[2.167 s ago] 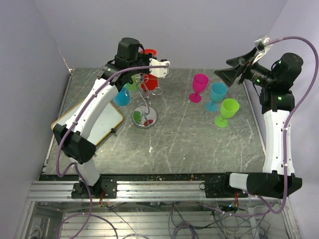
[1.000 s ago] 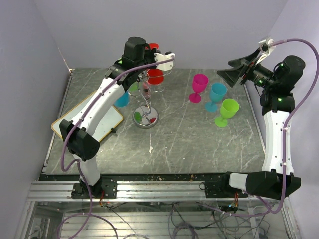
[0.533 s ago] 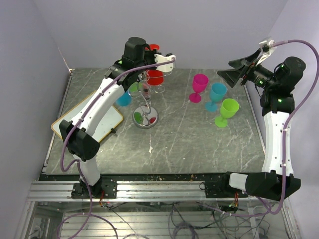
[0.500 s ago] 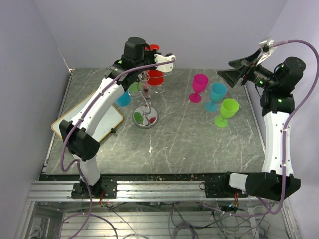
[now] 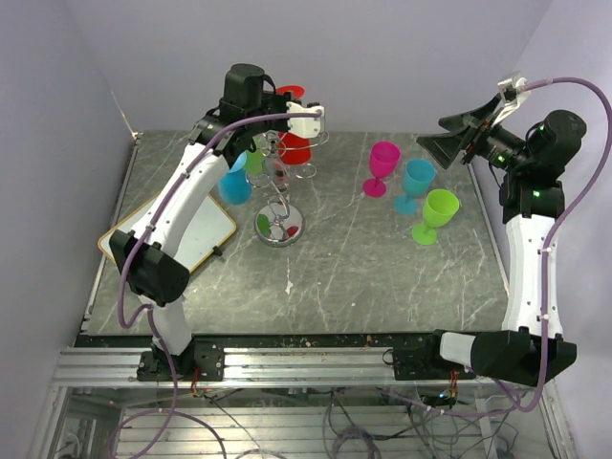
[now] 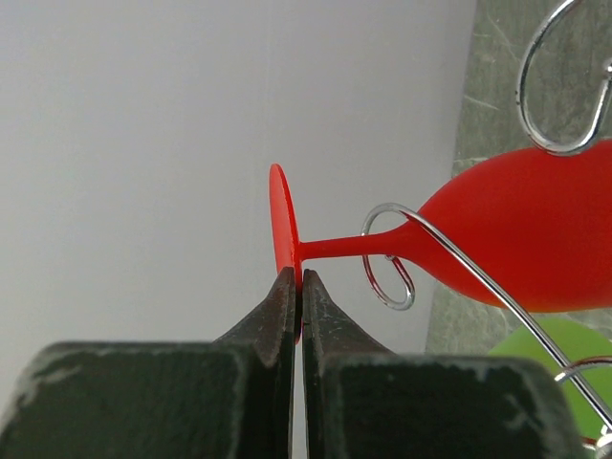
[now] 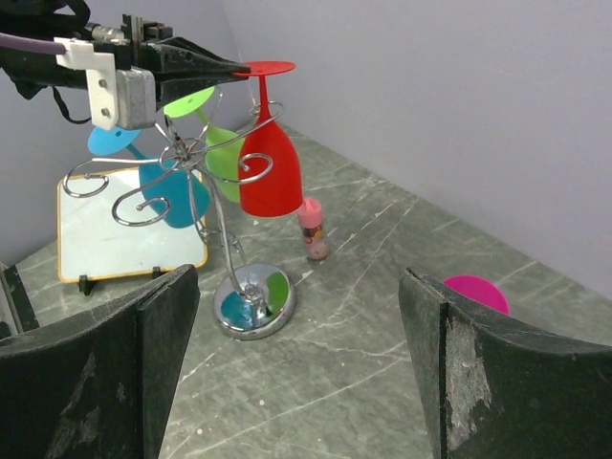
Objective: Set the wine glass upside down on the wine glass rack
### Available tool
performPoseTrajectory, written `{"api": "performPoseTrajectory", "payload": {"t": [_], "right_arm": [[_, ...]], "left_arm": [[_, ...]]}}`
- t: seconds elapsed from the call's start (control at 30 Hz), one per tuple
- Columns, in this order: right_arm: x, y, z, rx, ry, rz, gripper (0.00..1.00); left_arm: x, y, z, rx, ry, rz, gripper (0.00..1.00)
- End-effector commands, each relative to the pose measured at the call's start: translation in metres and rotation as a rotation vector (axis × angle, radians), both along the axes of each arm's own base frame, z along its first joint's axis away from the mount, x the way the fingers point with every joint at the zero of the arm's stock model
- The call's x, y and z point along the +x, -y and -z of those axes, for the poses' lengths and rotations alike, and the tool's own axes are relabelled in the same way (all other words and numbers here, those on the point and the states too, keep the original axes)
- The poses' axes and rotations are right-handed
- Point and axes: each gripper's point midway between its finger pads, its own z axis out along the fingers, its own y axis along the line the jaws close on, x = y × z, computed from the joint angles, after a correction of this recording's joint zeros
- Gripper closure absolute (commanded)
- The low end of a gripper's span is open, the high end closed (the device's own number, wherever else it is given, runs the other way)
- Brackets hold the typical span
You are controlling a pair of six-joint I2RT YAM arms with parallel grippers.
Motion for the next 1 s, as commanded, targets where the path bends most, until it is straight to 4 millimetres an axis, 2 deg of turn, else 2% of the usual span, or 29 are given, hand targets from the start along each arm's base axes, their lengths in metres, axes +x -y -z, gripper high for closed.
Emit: {"api": "performPoseTrajectory", "payload": {"t": [0.0,0.27,0.5,0.67,0.97], "right_arm": [[-0.006,0.001,-0.005,-0.005,0.029,0.001,0.15],[-0.006,0.002,-0.004,-0.005,0.028,0.005,0.15],[-0.004,0.003,-0.002,0.001,0.021,0.003,0.15],[-0.002,0.003,0.000,0.003,0.016,0.003,0.15],[-0.003,0.004,0.000,0.006,0.017,0.007,0.15]], "left_arm": [[0.010,0.004,-0.012,-0.010,0.038,0.042,0.93],[0.017,0.008,0.002,-0.001,0.021,0.072,0.93],[0.020,0.000,0.007,-0.003,-0.003,0.051,0.93],[0.016,-0.011,0.015,-0.001,-0.032,0.057,0.93],[0.006,-0.015,0.014,-0.030,-0.053,0.088,0.93]]}}
